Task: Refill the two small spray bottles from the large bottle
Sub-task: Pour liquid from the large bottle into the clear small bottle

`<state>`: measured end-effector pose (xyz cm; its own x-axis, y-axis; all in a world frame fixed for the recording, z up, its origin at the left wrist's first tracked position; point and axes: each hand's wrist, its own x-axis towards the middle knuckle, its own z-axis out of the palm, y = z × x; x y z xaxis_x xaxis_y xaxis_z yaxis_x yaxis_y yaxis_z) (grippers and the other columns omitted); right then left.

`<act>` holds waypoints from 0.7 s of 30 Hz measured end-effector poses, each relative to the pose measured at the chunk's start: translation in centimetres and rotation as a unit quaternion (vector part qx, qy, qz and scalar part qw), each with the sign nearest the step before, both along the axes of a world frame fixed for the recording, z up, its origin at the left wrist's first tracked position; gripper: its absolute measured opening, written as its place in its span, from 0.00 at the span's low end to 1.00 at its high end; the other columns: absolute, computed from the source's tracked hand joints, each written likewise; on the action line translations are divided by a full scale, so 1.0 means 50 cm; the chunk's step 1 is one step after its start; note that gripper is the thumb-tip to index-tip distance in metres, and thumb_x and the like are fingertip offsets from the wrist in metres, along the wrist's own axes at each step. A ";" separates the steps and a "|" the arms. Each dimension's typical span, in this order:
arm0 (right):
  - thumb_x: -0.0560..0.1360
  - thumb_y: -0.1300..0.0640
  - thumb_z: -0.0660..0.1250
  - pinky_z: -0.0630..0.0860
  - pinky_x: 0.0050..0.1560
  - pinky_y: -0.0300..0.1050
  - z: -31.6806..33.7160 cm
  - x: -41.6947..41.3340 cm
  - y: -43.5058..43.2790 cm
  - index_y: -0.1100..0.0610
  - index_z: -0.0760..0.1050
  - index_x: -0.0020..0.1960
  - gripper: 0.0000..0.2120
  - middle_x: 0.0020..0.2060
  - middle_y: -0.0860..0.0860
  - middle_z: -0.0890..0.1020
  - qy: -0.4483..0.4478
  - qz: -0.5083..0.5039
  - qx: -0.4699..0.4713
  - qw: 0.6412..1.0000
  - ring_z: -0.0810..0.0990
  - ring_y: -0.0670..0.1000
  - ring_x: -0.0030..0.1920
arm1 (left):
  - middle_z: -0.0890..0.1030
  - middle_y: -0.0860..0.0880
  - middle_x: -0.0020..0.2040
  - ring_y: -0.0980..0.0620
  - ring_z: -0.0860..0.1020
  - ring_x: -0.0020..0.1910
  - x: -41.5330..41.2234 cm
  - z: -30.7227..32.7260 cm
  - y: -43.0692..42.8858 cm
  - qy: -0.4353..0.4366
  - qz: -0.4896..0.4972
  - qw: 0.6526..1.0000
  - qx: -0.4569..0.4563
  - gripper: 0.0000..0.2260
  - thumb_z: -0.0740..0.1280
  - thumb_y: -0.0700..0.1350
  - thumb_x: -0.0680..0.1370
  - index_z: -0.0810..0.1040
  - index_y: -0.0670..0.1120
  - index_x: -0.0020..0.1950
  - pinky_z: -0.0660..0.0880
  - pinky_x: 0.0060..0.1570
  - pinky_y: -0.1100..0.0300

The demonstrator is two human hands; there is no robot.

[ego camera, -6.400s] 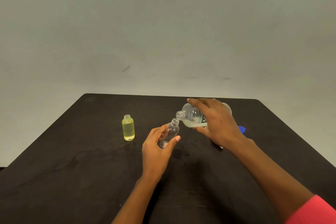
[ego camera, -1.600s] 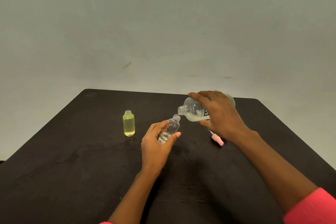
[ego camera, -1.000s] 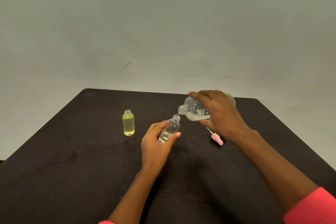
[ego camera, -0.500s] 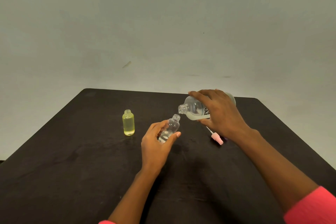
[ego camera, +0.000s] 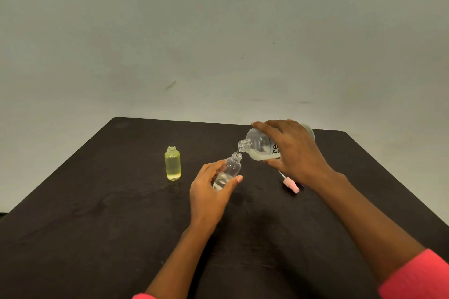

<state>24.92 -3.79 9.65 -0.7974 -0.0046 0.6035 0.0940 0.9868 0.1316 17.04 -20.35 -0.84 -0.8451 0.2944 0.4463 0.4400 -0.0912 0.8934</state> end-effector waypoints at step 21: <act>0.58 0.58 0.80 0.71 0.58 0.53 0.001 0.002 0.000 0.52 0.71 0.66 0.38 0.55 0.53 0.79 -0.005 -0.006 -0.005 1.000 0.77 0.57 0.54 | 0.81 0.56 0.50 0.59 0.80 0.51 0.000 0.000 0.000 0.008 -0.001 1.000 -0.001 0.18 0.78 0.45 0.68 0.78 0.57 0.54 0.77 0.51 0.62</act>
